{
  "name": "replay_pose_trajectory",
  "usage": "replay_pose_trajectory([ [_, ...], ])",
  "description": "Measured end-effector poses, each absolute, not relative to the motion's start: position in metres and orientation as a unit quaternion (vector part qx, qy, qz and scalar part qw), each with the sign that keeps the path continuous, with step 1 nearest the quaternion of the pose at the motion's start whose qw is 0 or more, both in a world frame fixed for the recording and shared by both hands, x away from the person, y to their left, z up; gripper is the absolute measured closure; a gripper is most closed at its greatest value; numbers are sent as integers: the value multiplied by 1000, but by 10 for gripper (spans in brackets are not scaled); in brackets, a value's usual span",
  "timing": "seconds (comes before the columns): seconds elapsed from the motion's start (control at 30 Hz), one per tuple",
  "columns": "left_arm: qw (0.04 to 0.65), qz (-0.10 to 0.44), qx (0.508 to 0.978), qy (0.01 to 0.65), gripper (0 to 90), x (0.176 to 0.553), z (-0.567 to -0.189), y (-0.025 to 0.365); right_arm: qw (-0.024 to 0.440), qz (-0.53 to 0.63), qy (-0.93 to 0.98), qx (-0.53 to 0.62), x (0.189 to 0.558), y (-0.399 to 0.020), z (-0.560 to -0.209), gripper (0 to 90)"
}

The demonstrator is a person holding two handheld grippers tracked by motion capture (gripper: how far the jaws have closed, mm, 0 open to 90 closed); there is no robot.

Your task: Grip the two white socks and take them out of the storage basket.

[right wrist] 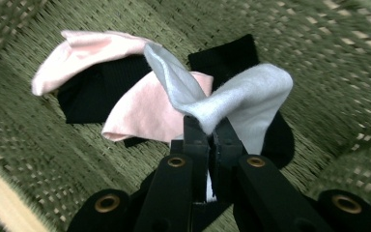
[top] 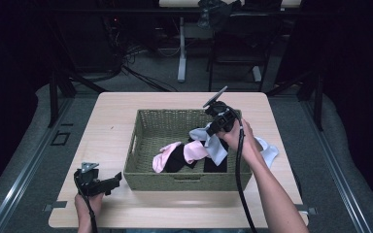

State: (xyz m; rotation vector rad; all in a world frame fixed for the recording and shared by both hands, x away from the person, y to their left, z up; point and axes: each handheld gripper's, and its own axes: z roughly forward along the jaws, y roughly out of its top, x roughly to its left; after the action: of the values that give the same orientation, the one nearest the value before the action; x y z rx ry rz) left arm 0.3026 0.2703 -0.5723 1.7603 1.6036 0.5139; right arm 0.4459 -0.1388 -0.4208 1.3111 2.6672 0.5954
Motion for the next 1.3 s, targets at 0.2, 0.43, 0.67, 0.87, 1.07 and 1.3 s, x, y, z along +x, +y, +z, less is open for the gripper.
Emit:
replay_pose_trajectory([
  [0.2,346,199,677,618,15,303,-573,270,61,207,872,439,444,-156,-401,879],
  [0.43,346,199,678,617,16,303,-573,270,73,222,865,443,439,-168,-377,879],
  [0.67,346,198,679,617,15,303,-572,270,86,223,862,446,437,-177,-359,879],
  [0.87,346,199,678,617,16,303,-573,270,92,224,861,447,436,-183,-346,879],
  [1.07,346,198,678,617,16,303,-573,270,101,230,858,448,435,-187,-332,878],
  [1.3,346,199,678,617,15,303,-573,269,109,239,854,450,430,-196,-315,878],
])
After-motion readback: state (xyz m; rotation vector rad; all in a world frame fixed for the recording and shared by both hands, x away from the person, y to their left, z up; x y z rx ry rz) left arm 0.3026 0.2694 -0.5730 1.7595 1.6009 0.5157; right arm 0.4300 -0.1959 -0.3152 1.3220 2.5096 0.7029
